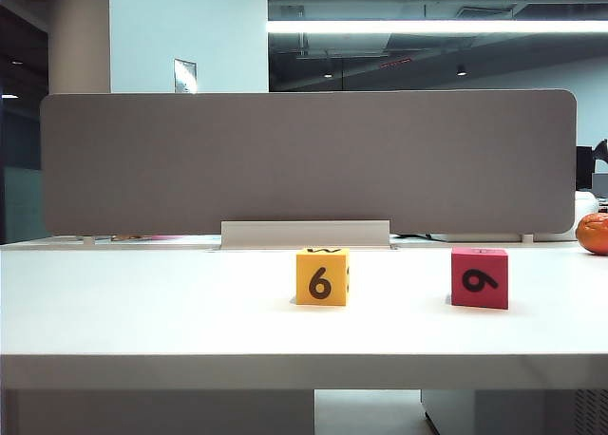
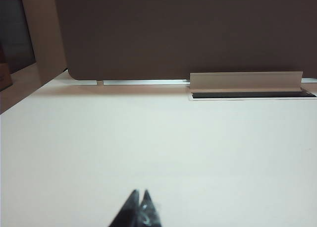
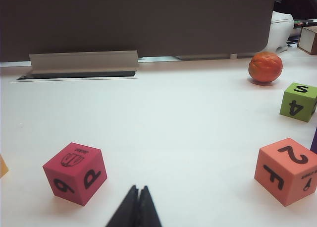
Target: Stack one letter block on top of another letter block.
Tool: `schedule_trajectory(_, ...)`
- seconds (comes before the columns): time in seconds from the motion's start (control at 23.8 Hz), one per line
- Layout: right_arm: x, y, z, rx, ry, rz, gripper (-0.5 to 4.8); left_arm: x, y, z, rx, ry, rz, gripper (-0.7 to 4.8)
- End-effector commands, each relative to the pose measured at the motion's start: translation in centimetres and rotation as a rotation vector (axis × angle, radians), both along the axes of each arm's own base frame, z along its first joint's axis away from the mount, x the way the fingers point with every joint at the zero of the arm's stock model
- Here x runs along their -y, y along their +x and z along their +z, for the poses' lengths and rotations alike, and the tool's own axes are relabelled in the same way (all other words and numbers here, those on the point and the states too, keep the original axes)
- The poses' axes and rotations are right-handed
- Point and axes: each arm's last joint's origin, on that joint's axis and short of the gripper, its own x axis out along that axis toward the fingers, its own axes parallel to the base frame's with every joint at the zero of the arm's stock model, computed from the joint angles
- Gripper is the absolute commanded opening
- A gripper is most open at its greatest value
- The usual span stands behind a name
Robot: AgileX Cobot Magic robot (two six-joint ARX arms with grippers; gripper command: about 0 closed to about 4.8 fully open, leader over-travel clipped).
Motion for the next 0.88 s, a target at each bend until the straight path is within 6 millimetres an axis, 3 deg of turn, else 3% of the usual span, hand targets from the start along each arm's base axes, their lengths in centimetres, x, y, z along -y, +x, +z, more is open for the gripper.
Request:
schedule_trajectory(0.04, 0.01, 0.01, 0.05, 0.013, -0.001, -0.002, -0.05, -0.01, -0.02, 0.18, 0.011, -0.003, 0.003, -0.06)
schedule_trajectory(0.88, -0.10, 0.00, 0.10, 0.017, 0.006, 0.034, -0.05, -0.01, -0.02, 0.19, 0.012, -0.003, 0.003, -0.06)
